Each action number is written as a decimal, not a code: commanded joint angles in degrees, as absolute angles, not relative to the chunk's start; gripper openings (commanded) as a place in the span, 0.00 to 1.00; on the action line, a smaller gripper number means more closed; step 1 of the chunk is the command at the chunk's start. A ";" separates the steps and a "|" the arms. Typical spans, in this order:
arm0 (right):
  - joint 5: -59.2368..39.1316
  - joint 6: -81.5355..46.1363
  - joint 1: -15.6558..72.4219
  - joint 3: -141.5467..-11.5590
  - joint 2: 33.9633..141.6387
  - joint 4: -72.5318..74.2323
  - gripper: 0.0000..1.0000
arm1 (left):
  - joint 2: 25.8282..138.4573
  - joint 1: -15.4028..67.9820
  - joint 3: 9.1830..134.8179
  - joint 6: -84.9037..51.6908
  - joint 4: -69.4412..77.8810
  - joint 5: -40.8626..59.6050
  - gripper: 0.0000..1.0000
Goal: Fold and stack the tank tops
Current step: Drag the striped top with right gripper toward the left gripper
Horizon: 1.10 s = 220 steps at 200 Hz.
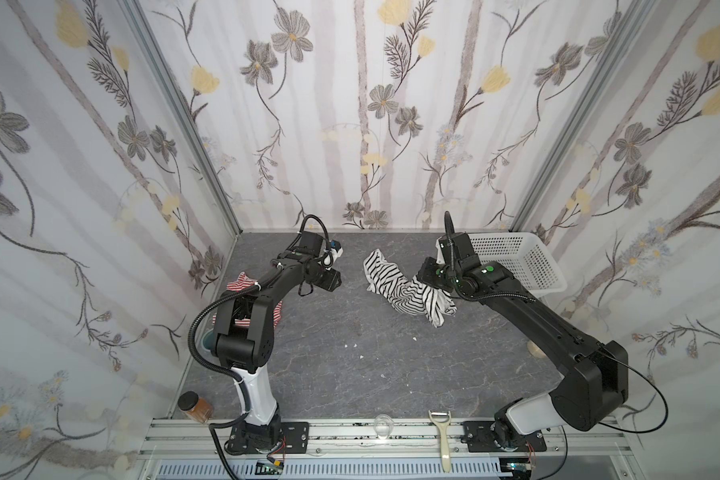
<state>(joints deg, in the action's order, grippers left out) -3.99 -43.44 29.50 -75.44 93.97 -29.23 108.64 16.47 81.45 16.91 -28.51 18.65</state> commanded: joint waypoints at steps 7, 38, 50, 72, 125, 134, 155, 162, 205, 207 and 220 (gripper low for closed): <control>-4.67 -44.39 31.71 -75.76 97.28 -23.38 0.00 | 113.23 19.06 86.39 16.11 -27.51 17.34 0.51; -10.07 -47.09 35.27 -79.00 103.71 -18.51 0.00 | 113.70 17.82 90.06 13.82 -27.51 14.15 0.51; -13.60 -49.49 35.83 -79.02 105.41 -13.49 0.00 | 113.18 16.44 90.42 12.84 -27.38 12.84 0.50; -20.58 -54.88 35.83 -79.07 109.33 -2.35 0.00 | 111.96 12.58 89.73 11.70 -27.33 12.08 0.51; -20.89 -58.01 35.35 -92.28 124.06 -2.90 0.08 | 107.88 9.44 82.75 11.82 -26.93 16.37 0.51; -20.06 -58.00 35.00 -93.59 125.56 -4.06 0.08 | 107.26 9.89 81.24 12.16 -26.90 17.00 0.51; -18.61 -57.82 33.75 -94.37 127.19 -5.67 0.17 | 105.43 10.52 77.57 13.04 -26.41 18.35 0.51; -18.68 -57.02 33.52 -94.84 127.35 -6.70 0.26 | 104.72 10.64 76.37 13.37 -26.29 18.92 0.51; -16.42 -49.65 33.07 -93.25 121.41 -10.87 0.54 | 97.65 10.83 67.00 16.05 -25.74 24.03 0.51; -16.37 -49.35 33.12 -93.10 121.03 -11.11 0.54 | 97.16 10.93 66.54 16.18 -25.68 24.27 0.51; -15.18 -48.00 33.01 -91.59 118.64 -12.55 0.54 | 94.80 11.60 63.78 17.06 -25.66 25.98 0.51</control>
<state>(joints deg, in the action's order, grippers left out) -17.61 -52.27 33.30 -93.14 122.48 -10.85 98.43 10.87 67.37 14.31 -26.61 21.15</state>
